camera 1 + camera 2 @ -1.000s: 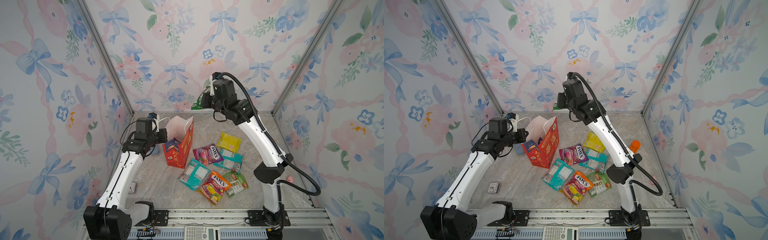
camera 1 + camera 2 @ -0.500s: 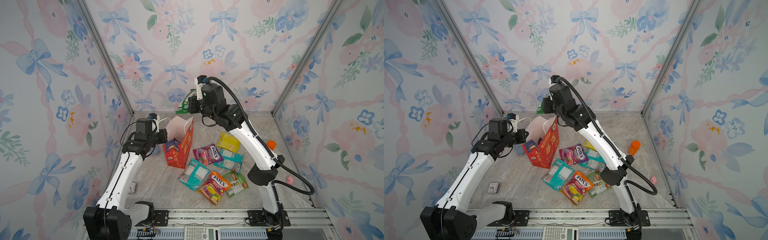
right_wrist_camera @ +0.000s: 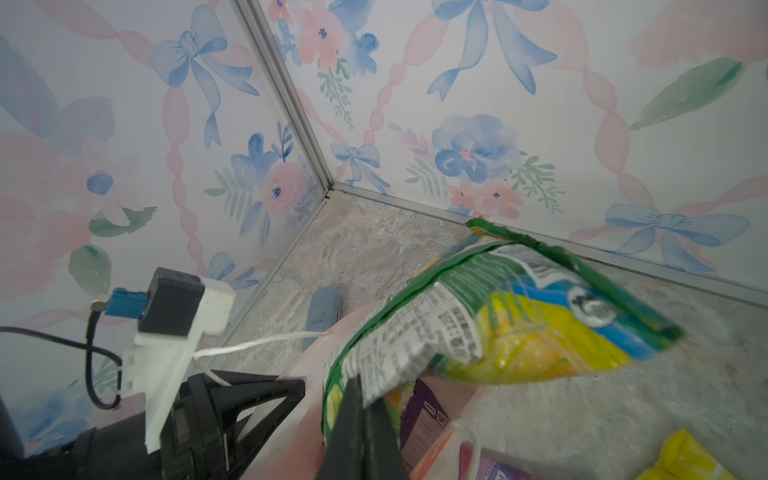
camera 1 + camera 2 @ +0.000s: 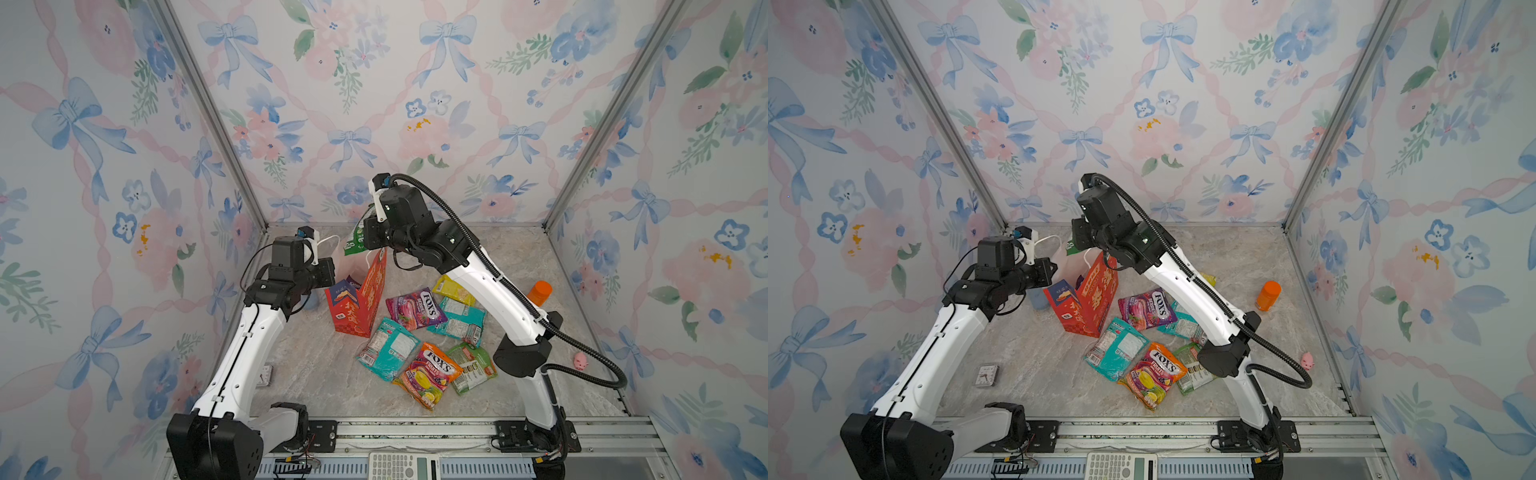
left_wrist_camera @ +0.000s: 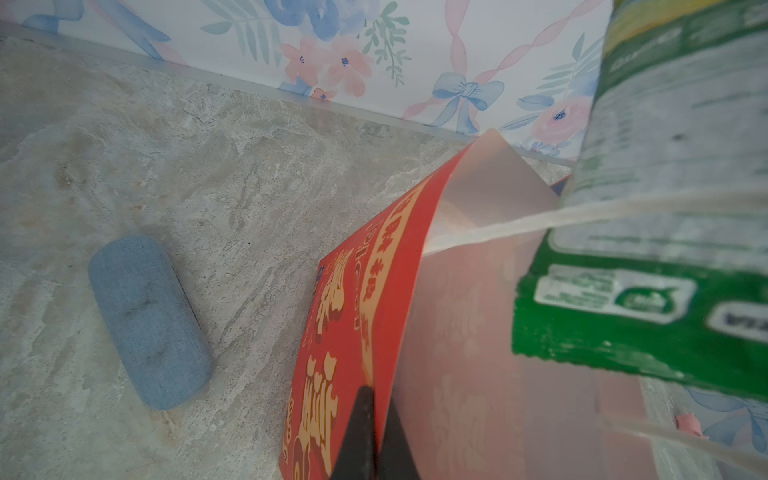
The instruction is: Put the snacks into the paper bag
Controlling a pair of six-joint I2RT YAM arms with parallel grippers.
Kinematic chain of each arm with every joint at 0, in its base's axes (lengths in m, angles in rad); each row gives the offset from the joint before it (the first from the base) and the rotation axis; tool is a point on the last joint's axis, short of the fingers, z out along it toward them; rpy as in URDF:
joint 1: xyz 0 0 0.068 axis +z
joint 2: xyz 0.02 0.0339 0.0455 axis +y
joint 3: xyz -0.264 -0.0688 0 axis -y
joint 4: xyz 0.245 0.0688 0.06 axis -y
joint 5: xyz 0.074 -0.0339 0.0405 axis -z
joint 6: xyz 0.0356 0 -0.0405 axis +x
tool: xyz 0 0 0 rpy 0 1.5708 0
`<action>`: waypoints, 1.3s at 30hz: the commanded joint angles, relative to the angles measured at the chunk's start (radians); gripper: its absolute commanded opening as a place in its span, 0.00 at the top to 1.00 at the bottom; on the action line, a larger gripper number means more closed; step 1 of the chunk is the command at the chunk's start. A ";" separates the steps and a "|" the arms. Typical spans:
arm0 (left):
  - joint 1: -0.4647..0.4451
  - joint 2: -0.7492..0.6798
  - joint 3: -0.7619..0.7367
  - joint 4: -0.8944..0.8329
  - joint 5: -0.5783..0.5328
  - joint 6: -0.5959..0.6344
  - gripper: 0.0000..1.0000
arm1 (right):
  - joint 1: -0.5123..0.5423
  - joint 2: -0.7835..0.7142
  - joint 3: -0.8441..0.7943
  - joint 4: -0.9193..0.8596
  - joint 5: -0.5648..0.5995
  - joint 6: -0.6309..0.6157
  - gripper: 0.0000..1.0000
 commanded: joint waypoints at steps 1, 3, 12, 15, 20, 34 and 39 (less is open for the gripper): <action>0.000 -0.020 -0.007 0.006 0.012 0.008 1.00 | 0.024 -0.067 -0.027 -0.022 0.019 -0.028 1.00; 0.000 -0.022 -0.009 0.007 0.012 0.007 1.00 | 0.029 -0.077 -0.042 -0.035 0.028 -0.030 1.00; 0.000 -0.020 -0.008 0.005 0.010 0.007 1.00 | 0.066 -0.120 -0.112 -0.066 0.044 -0.038 1.00; 0.000 -0.023 -0.010 0.006 0.010 0.007 1.00 | 0.075 -0.126 -0.127 -0.074 0.044 -0.032 1.00; 0.000 -0.028 -0.018 0.006 0.010 0.007 1.00 | 0.080 -0.122 -0.159 -0.070 0.023 -0.012 1.00; 0.000 -0.038 -0.019 0.007 0.015 0.005 1.00 | 0.066 -0.044 -0.122 -0.071 -0.018 -0.004 1.00; 0.000 -0.039 -0.019 0.005 0.017 0.007 1.00 | 0.051 -0.009 -0.094 -0.064 -0.042 0.004 1.00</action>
